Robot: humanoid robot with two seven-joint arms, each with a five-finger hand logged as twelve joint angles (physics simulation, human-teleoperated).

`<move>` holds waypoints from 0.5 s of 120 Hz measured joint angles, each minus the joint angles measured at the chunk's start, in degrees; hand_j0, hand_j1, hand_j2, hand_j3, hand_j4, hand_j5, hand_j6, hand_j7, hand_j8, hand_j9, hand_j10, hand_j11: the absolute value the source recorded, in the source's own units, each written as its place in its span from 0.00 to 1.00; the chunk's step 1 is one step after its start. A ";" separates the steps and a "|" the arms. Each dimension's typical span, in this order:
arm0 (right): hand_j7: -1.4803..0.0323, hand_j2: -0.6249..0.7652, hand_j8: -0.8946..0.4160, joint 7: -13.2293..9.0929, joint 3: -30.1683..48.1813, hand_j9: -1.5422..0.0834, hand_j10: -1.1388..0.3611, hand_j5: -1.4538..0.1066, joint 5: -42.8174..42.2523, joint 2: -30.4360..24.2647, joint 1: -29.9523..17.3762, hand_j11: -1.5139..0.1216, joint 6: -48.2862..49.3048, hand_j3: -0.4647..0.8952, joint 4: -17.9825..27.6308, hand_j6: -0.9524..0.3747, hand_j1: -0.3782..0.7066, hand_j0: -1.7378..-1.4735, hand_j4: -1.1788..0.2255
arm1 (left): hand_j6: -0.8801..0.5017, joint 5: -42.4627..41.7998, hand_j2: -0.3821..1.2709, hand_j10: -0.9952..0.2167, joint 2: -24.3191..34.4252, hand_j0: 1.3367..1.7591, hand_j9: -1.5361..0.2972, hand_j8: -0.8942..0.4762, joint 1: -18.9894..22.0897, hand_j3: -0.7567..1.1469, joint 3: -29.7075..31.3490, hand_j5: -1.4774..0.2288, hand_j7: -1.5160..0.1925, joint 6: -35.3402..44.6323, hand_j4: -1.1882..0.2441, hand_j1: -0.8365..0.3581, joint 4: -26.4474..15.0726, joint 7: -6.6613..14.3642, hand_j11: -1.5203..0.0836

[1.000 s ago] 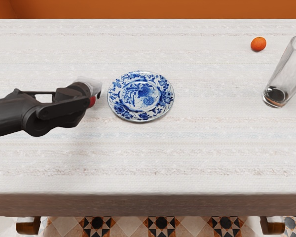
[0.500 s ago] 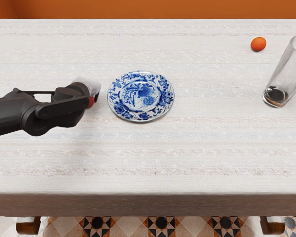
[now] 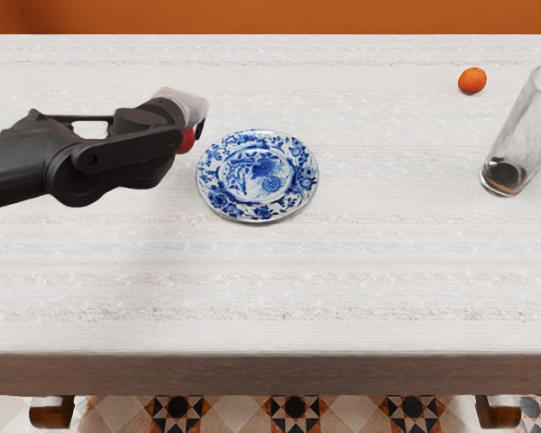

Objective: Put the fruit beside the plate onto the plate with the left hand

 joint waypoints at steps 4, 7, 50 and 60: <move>0.95 0.44 0.66 0.00 0.01 0.92 0.74 0.90 0.00 0.00 0.00 0.90 0.00 0.34 -0.01 0.69 0.07 0.30 0.81 | 0.47 -0.08 0.43 0.39 -1.13 0.74 0.20 0.45 -0.04 0.40 -0.28 0.14 0.20 0.11 0.48 0.44 -0.02 0.00 0.23; 0.95 0.44 0.66 0.00 0.00 0.92 0.74 0.90 0.00 0.00 0.00 0.90 0.00 0.34 -0.02 0.69 0.07 0.30 0.81 | 0.47 -0.15 0.42 0.38 -2.25 0.74 0.20 0.45 0.03 0.40 -0.64 0.13 0.20 0.15 0.47 0.45 -0.02 0.00 0.22; 0.95 0.44 0.66 0.00 0.00 0.92 0.74 0.90 0.00 0.00 -0.02 0.90 0.00 0.34 -0.04 0.69 0.07 0.30 0.81 | 0.43 -1.63 0.40 0.36 -7.42 0.74 0.20 0.43 2.45 0.40 -4.00 0.14 0.20 3.98 0.41 0.49 -0.05 -3.54 0.23; 0.95 0.44 0.66 0.00 0.00 0.92 0.74 0.90 0.03 0.00 -0.01 0.90 0.00 0.34 -0.04 0.69 0.07 0.30 0.81 | 0.41 -1.42 0.44 0.33 -7.42 0.74 0.21 0.41 5.17 0.40 -3.81 0.15 0.20 4.65 0.39 0.48 -0.01 -4.88 0.24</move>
